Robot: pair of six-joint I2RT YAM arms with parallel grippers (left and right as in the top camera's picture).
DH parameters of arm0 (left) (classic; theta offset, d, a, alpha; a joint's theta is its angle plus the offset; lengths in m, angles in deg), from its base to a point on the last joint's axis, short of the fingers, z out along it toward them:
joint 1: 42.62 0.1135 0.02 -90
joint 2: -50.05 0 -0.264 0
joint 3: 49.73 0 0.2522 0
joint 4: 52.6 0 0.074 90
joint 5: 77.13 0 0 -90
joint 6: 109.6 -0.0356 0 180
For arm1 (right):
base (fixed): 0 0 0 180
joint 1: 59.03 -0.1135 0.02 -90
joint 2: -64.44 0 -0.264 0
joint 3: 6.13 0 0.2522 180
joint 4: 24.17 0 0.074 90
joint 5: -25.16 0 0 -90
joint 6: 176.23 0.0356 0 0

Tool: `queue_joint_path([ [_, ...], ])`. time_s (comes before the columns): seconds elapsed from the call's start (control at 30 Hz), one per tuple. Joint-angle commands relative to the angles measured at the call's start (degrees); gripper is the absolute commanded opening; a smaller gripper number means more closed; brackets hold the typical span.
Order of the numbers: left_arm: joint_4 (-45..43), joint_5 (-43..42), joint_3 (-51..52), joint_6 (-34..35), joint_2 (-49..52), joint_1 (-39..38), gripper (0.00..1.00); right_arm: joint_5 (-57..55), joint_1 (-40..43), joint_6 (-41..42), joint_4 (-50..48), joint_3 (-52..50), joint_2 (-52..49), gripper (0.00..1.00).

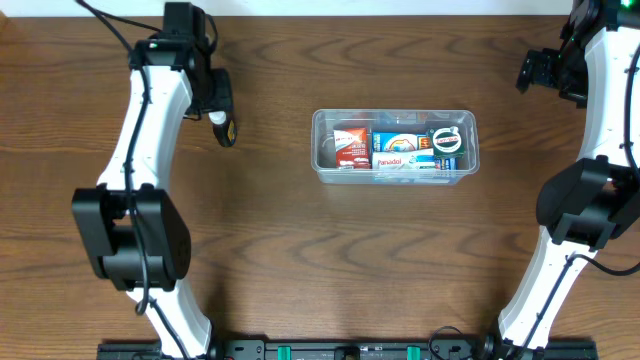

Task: Pack container

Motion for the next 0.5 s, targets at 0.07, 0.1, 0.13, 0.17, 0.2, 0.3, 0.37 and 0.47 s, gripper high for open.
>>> queue_joint_path([
  [0.07,0.20,-7.32,-0.50,-0.63,-2.34,-2.86,0.06,-0.37,0.42,0.20,0.02,-0.20,0.44,0.99],
  [0.1,0.22,-7.54,-0.50,-0.63,-2.75,-3.87,0.06,-0.37,0.42,0.20,0.02,-0.20,0.44,0.99],
  [0.13,0.22,-7.56,-0.50,-0.66,-3.04,-5.31,0.06,-0.37,0.42,0.20,0.02,-0.20,0.44,0.99],
  [0.17,0.22,-7.54,-0.50,-0.68,-3.10,-6.73,0.06,-0.37,0.42,0.20,0.02,-0.20,0.44,0.99],
  [0.2,0.24,-7.52,-0.50,-0.68,-3.10,-8.20,0.06,-0.37,0.42,0.20,0.02,-0.20,0.44,0.99],
  [0.3,0.24,-7.43,-0.48,-0.68,-2.54,-13.03,0.06,-0.37,0.39,0.20,0.02,-0.20,0.44,0.99],
  [0.37,0.22,-6.21,-0.07,-0.68,-2.25,-15.96,0.06,-0.37,0.37,0.20,0.02,-0.20,0.44,0.99],
  [0.47,0.15,0.17,0.68,-0.68,-1.79,-19.23,0.06,-0.37,0.37,0.20,0.02,-0.20,0.44,0.99],
])
